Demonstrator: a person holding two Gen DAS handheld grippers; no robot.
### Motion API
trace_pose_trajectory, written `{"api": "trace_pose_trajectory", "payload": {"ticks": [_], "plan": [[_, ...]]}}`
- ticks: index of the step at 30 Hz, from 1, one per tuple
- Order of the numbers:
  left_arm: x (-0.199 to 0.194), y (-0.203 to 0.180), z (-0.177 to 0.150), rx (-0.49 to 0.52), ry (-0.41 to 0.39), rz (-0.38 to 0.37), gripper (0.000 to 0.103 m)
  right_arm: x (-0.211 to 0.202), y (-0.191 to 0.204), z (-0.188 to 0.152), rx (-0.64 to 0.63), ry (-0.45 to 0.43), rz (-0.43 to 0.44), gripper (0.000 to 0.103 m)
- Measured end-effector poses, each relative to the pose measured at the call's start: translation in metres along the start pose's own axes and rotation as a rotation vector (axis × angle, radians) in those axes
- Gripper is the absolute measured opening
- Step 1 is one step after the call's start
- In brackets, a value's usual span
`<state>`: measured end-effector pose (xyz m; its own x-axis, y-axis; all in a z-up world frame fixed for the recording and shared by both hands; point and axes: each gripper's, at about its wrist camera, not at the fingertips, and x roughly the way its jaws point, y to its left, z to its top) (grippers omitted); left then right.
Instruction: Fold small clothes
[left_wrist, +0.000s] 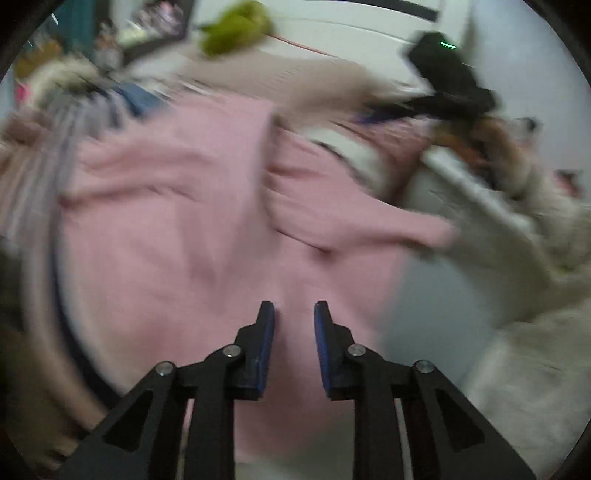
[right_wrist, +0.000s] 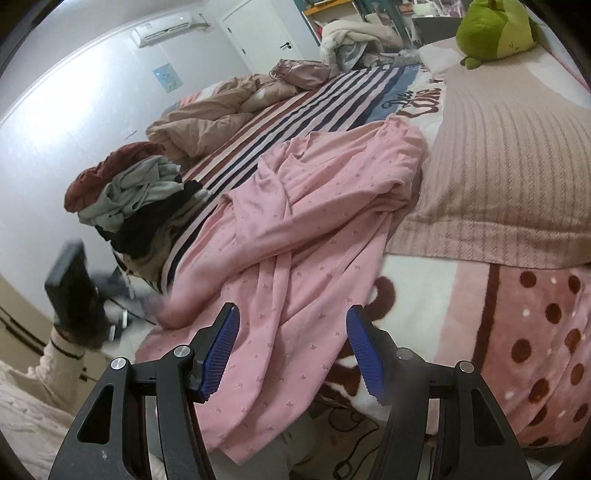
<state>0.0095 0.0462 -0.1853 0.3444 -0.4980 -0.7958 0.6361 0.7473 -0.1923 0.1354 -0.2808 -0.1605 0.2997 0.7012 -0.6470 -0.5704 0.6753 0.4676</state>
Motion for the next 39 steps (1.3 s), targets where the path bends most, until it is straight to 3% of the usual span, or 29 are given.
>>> {"api": "trace_pose_trajectory", "payload": {"ticks": [2, 5, 7, 9, 13, 14, 15, 17, 21, 22, 24, 27, 28, 30, 31, 34, 39], "plan": [[-0.003, -0.008, -0.005, -0.002, -0.022, -0.023, 0.04, 0.001, -0.001, -0.001, 0.009, 0.001, 0.002, 0.056], [-0.026, 0.004, -0.001, -0.101, -0.118, -0.083, 0.044, 0.001, 0.002, 0.0, 0.006, 0.002, 0.007, 0.056], [-0.04, 0.019, -0.001, -0.156, -0.175, -0.025, 0.049, 0.003, 0.005, 0.001, 0.003, 0.002, 0.014, 0.056], [-0.045, 0.032, 0.002, -0.191, -0.19, 0.084, 0.049, 0.006, 0.008, 0.003, -0.002, 0.006, 0.025, 0.056], [-0.032, 0.048, -0.002, -0.245, -0.132, 0.132, 0.048, 0.019, 0.02, 0.004, -0.03, 0.033, 0.039, 0.056], [-0.024, 0.046, -0.002, -0.248, -0.109, 0.137, 0.033, 0.021, 0.022, 0.003, -0.035, 0.038, 0.042, 0.056], [-0.018, 0.045, 0.001, -0.241, -0.095, 0.117, 0.012, 0.024, 0.024, 0.002, -0.038, 0.043, 0.048, 0.056], [-0.01, 0.037, 0.0, -0.229, -0.08, 0.074, 0.009, 0.026, 0.024, 0.0, -0.035, 0.049, 0.055, 0.056], [-0.01, 0.027, 0.004, -0.17, -0.066, 0.135, 0.009, 0.026, 0.022, -0.004, -0.025, 0.055, 0.054, 0.056], [-0.01, 0.03, 0.005, -0.167, -0.073, 0.148, 0.011, 0.025, 0.021, -0.004, -0.021, 0.052, 0.053, 0.056], [-0.008, 0.037, 0.01, -0.184, -0.071, 0.136, 0.043, 0.022, 0.02, -0.004, -0.014, 0.046, 0.053, 0.056], [0.008, 0.046, 0.011, -0.195, -0.016, 0.093, 0.048, 0.021, 0.017, -0.005, -0.009, 0.043, 0.054, 0.056], [0.015, 0.047, 0.01, -0.195, 0.01, 0.099, 0.047, 0.02, 0.017, -0.006, -0.008, 0.043, 0.052, 0.056], [0.021, 0.046, 0.008, -0.2, 0.033, 0.11, 0.019, 0.021, 0.015, -0.007, -0.007, 0.045, 0.048, 0.056], [0.022, 0.044, 0.009, -0.198, 0.033, 0.111, 0.014, 0.021, 0.015, -0.008, -0.005, 0.045, 0.047, 0.056], [0.011, 0.033, 0.014, -0.136, 0.0, 0.2, 0.007, 0.019, 0.012, -0.009, 0.006, 0.043, 0.046, 0.056], [-0.016, 0.027, 0.031, -0.003, -0.037, 0.535, 0.008, 0.015, 0.011, -0.007, 0.01, 0.035, 0.041, 0.056]]}}
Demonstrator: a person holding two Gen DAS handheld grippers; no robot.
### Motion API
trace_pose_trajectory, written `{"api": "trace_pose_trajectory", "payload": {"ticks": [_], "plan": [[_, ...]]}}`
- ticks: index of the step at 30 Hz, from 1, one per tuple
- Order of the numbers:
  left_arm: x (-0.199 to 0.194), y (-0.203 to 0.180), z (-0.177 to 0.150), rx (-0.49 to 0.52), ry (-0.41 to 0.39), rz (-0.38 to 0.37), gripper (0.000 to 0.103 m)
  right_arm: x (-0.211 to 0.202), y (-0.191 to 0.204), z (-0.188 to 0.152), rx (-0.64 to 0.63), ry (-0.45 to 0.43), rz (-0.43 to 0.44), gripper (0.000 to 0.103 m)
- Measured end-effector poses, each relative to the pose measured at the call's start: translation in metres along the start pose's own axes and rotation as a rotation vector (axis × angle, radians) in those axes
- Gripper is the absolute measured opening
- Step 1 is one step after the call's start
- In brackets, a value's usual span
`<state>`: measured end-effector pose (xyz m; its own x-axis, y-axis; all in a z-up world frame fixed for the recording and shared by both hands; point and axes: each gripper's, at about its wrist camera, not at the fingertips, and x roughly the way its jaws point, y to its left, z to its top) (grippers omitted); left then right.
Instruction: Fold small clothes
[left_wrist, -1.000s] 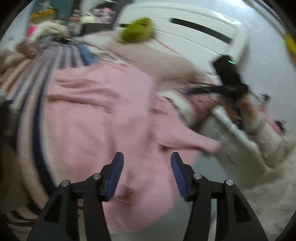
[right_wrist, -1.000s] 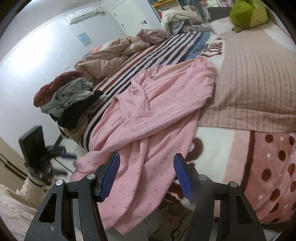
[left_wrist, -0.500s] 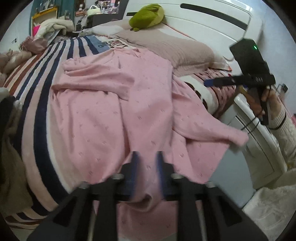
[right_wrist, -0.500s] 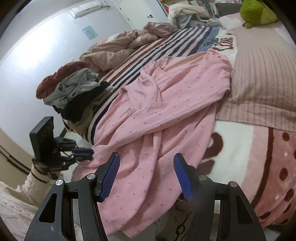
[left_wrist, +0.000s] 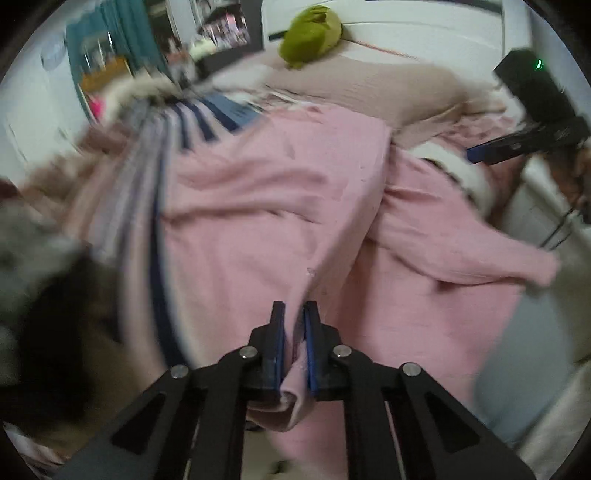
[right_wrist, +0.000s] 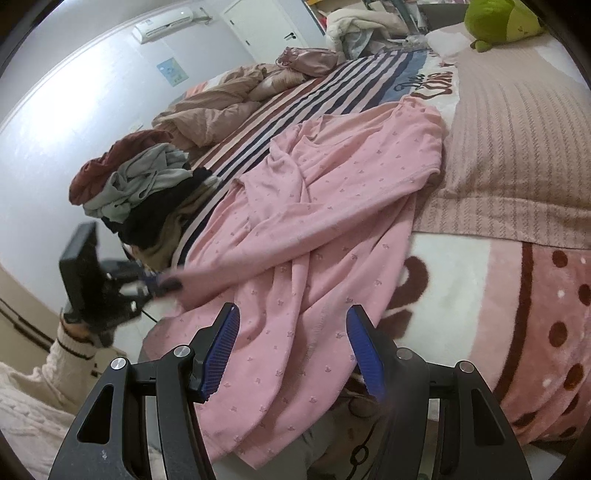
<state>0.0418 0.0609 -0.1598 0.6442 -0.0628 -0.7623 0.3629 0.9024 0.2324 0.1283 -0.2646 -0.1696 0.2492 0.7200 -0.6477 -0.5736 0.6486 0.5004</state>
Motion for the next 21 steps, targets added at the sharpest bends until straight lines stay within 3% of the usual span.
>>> {"api": "trace_pose_trajectory", "payload": {"ticks": [2, 4, 5, 7, 8, 11, 13, 14, 15, 16, 18, 21], "plan": [[-0.005, -0.005, 0.0, 0.036, -0.011, -0.022, 0.008, -0.001, 0.0, 0.0, 0.0, -0.003, -0.002, 0.056], [-0.004, -0.015, -0.007, 0.054, 0.025, -0.192, 0.01, -0.002, 0.0, -0.002, 0.004, -0.002, 0.003, 0.056], [-0.002, -0.024, -0.013, 0.046, 0.046, -0.318, 0.012, -0.002, -0.001, -0.003, 0.006, -0.001, 0.005, 0.056], [0.002, -0.033, -0.021, 0.001, 0.068, -0.47, 0.015, -0.002, -0.002, -0.007, 0.016, 0.003, 0.012, 0.056], [0.004, -0.036, -0.024, -0.024, 0.073, -0.505, 0.025, -0.003, -0.003, -0.009, 0.021, 0.005, 0.014, 0.056], [-0.003, -0.023, -0.028, -0.118, 0.037, -0.55, 0.035, -0.004, -0.006, -0.017, 0.047, 0.027, 0.031, 0.056], [-0.015, 0.005, -0.032, -0.246, -0.029, -0.551, 0.055, -0.006, -0.009, -0.027, 0.078, 0.055, 0.064, 0.059], [-0.018, 0.014, -0.035, -0.288, -0.052, -0.535, 0.07, -0.006, -0.011, -0.032, 0.098, 0.066, 0.084, 0.061], [-0.022, 0.025, -0.041, -0.338, -0.074, -0.511, 0.075, -0.006, -0.014, -0.038, 0.128, 0.08, 0.113, 0.069], [-0.022, 0.035, -0.047, -0.379, -0.079, -0.493, 0.076, -0.005, -0.018, -0.046, 0.173, 0.089, 0.154, 0.076], [-0.015, 0.053, -0.061, -0.461, -0.06, -0.472, 0.077, -0.001, -0.026, -0.06, 0.252, 0.092, 0.223, 0.082], [0.005, 0.065, -0.086, -0.605, -0.018, -0.529, 0.077, 0.012, -0.041, -0.079, 0.376, 0.097, 0.306, 0.085]]}}
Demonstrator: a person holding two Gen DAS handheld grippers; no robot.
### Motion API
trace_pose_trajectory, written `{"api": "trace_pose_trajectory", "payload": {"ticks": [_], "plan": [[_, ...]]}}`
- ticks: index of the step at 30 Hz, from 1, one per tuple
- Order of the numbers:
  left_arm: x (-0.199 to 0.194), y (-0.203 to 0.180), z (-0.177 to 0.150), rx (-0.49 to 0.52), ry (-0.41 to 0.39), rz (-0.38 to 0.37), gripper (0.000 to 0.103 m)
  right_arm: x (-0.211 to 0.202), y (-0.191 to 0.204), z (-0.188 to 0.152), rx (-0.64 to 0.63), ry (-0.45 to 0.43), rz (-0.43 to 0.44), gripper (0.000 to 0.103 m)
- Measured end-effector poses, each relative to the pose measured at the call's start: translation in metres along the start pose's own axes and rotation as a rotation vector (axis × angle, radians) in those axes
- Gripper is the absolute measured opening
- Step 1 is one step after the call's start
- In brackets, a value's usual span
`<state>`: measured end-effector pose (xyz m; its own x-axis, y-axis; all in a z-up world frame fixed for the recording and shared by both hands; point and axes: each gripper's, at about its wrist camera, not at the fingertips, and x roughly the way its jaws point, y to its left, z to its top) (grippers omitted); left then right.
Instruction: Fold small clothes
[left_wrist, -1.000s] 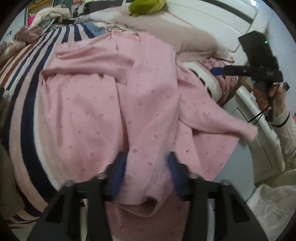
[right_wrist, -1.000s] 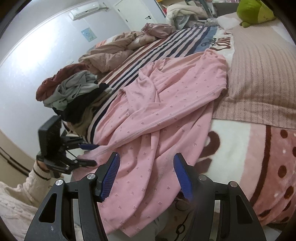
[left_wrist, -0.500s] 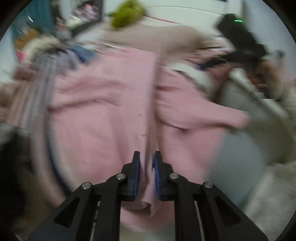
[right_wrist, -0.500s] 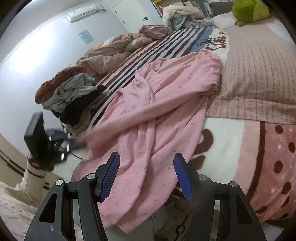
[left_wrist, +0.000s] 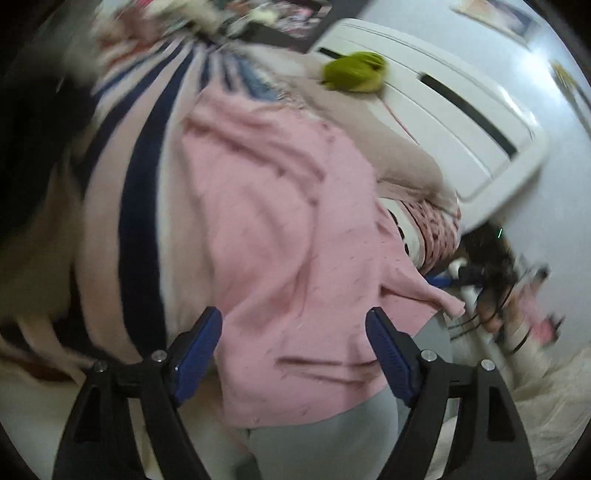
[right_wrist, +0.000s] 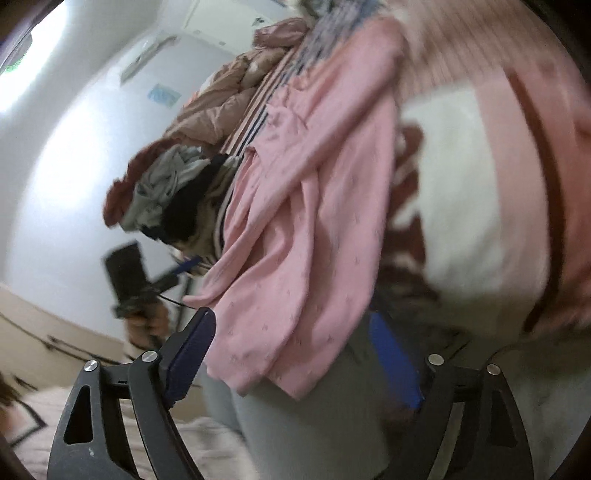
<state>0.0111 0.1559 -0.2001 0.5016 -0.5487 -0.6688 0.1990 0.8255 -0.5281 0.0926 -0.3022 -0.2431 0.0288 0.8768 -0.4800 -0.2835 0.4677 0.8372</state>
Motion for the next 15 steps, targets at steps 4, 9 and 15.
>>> {"api": "trace_pose_trajectory", "payload": {"ticks": [4, 9, 15], "plan": [[0.017, 0.019, -0.016, -0.091, 0.024, -0.017, 0.077, 0.022, -0.018, -0.009, 0.087, 0.026, 0.058, 0.086], [0.024, 0.049, -0.031, -0.219, 0.0, -0.1, 0.077, 0.039, -0.016, -0.009, 0.091, 0.013, 0.122, 0.086], [0.04, 0.055, -0.037, -0.312, -0.014, -0.199, 0.077, 0.051, 0.0, 0.002, 0.031, 0.004, 0.134, 0.084]]}}
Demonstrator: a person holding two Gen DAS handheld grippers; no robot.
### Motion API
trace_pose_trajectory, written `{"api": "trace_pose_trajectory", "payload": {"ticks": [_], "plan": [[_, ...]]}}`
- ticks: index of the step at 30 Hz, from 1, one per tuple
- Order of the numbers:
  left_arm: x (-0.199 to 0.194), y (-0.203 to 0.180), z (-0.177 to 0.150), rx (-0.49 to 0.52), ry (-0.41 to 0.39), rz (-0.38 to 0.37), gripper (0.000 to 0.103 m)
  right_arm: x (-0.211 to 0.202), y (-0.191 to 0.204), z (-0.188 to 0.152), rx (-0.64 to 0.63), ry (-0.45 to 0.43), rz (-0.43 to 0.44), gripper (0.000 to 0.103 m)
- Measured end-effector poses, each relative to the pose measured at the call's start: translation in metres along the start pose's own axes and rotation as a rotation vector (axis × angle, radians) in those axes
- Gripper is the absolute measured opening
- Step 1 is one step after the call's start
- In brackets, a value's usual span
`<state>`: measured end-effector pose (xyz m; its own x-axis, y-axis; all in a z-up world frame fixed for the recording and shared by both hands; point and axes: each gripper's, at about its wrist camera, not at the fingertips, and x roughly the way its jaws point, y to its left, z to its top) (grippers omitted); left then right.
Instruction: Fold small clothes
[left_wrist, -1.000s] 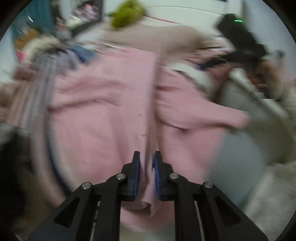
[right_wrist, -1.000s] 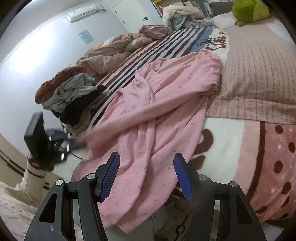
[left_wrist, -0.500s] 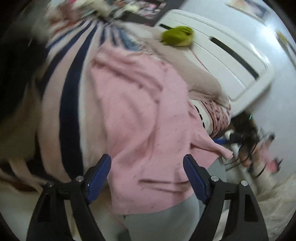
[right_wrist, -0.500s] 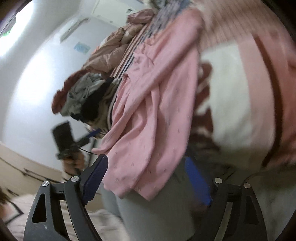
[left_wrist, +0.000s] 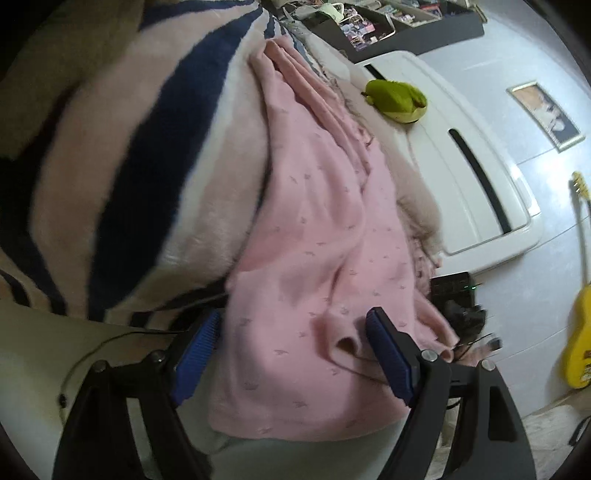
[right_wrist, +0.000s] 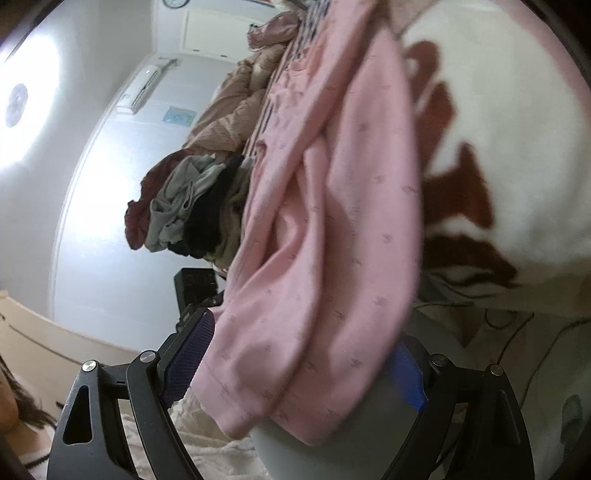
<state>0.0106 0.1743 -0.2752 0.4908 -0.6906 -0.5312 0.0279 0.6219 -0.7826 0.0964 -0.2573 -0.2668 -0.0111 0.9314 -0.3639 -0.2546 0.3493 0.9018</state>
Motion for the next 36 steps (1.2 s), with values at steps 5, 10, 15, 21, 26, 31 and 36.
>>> {"api": "trace_pose_trajectory", "payload": {"ticks": [5, 10, 15, 21, 26, 31, 36], "plan": [[0.009, -0.021, -0.001, 0.051, 0.003, -0.008, 0.043, 0.01, 0.012, 0.004, -0.096, 0.021, -0.117, 0.054], [0.01, -0.053, 0.007, 0.146, -0.025, 0.054, 0.007, 0.006, 0.029, 0.007, -0.178, -0.031, -0.129, 0.005], [-0.019, -0.081, 0.011, 0.219, -0.101, 0.031, 0.006, -0.011, 0.051, 0.006, -0.247, -0.1, -0.098, 0.003], [-0.055, -0.119, 0.008, 0.302, -0.199, 0.05, 0.006, -0.037, 0.073, -0.001, -0.297, -0.179, -0.065, 0.002], [-0.081, -0.137, -0.001, 0.335, -0.256, 0.039, 0.006, -0.054, 0.089, -0.012, -0.326, -0.223, -0.027, 0.002], [-0.109, -0.158, -0.023, 0.368, -0.299, 0.02, 0.006, -0.071, 0.116, -0.032, -0.37, -0.257, 0.0, 0.002], [-0.14, -0.183, -0.043, 0.415, -0.357, -0.001, 0.006, -0.092, 0.148, -0.053, -0.44, -0.3, 0.003, 0.002]]}}
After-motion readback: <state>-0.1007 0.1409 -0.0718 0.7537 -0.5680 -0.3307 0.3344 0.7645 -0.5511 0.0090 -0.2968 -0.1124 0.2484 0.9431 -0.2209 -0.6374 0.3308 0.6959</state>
